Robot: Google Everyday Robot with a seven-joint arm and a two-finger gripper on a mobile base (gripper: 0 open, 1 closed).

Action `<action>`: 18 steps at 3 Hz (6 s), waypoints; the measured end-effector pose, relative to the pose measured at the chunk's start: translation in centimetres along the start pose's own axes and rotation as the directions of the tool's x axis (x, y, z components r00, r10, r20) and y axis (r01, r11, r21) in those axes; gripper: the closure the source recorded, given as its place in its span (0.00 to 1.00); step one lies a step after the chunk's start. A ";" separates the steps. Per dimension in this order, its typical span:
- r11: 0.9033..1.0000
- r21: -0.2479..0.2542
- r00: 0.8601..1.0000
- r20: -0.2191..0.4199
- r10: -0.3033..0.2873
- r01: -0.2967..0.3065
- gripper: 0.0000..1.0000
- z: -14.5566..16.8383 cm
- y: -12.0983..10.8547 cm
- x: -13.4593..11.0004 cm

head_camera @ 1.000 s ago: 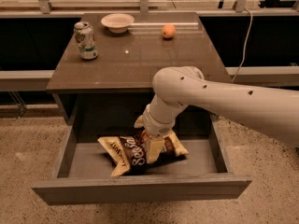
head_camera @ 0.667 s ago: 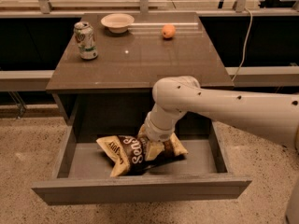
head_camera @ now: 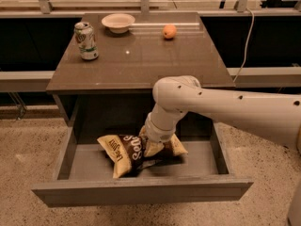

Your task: Pick brown chip bag from top drawer and place on counter

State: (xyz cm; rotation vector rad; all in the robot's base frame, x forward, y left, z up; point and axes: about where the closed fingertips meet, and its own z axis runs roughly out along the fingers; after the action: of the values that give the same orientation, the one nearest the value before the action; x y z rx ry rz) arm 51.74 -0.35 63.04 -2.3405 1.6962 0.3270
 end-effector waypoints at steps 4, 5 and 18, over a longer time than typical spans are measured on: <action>0.919 0.394 0.951 0.275 -0.140 0.021 1.00 -18.2 -0.1 -6.5; 0.937 0.349 0.976 0.205 -0.069 -0.007 1.00 -23.1 -3.6 -3.3; 0.907 0.407 0.967 0.254 0.006 -0.113 0.00 -31.3 -21.2 3.5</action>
Offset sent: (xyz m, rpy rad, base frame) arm -0.0493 0.0217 0.1644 0.4451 -0.2684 -0.0706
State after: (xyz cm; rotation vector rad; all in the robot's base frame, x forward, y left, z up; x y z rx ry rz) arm 74.32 -6.96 92.80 -1.8569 1.5396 0.2252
